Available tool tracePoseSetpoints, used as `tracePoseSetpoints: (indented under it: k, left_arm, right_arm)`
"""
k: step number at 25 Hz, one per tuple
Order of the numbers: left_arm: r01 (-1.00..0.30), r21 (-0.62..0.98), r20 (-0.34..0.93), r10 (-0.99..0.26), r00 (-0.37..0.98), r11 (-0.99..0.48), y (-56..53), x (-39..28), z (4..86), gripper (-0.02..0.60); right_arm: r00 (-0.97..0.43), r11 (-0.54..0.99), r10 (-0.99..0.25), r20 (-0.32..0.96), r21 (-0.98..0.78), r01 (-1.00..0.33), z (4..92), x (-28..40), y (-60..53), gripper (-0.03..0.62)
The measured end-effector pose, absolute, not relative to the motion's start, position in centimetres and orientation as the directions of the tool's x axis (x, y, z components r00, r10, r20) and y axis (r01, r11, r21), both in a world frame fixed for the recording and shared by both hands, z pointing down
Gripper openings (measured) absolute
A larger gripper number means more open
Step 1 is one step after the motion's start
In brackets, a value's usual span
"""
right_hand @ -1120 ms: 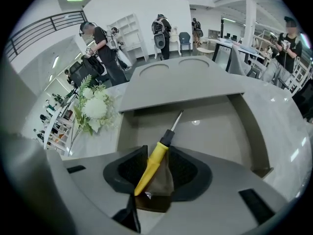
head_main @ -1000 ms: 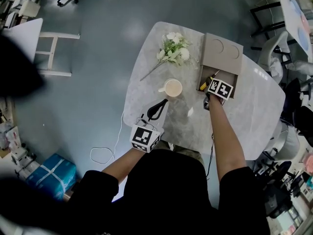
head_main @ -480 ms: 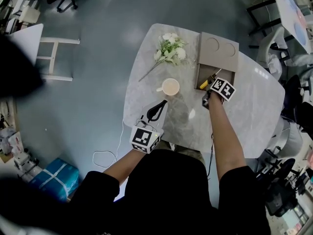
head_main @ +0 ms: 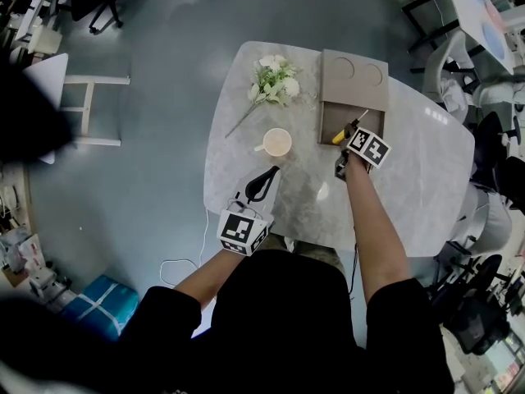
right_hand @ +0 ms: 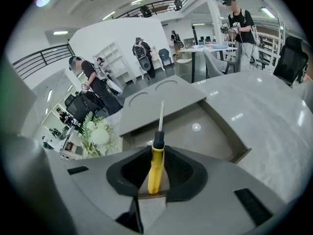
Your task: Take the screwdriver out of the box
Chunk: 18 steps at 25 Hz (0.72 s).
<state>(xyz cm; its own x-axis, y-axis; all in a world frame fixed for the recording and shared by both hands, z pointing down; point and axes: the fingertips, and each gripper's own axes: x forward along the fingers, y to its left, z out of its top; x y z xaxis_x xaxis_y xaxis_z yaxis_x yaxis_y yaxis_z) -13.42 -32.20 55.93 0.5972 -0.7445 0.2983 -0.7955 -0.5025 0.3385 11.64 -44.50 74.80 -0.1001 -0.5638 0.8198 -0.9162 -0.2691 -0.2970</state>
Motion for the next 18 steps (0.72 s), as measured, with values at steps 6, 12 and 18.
tracePoseSetpoints:
  k: [6,12,18]
  left_arm:
    - [-0.798,0.333,0.272,-0.759,0.592,-0.503,-30.6,-12.5,54.5,0.017]
    - [-0.802,0.297,0.245,-0.77,0.589,-0.519,-27.3,-11.0,53.0,0.017]
    - [-0.816,0.259,0.215,-0.793,0.57,-0.516,-23.1,-8.7,50.7,0.017]
  right_arm:
    - [-0.106,-0.19,-0.629,0.77,-0.284,-0.94,71.2,12.1,-43.6,0.081]
    - [-0.17,-0.081,-0.693,0.7,-0.31,-0.947,67.1,12.0,-41.0,0.08]
    - [-0.236,0.025,-0.754,0.613,-0.333,-0.943,62.1,12.4,-36.3,0.08]
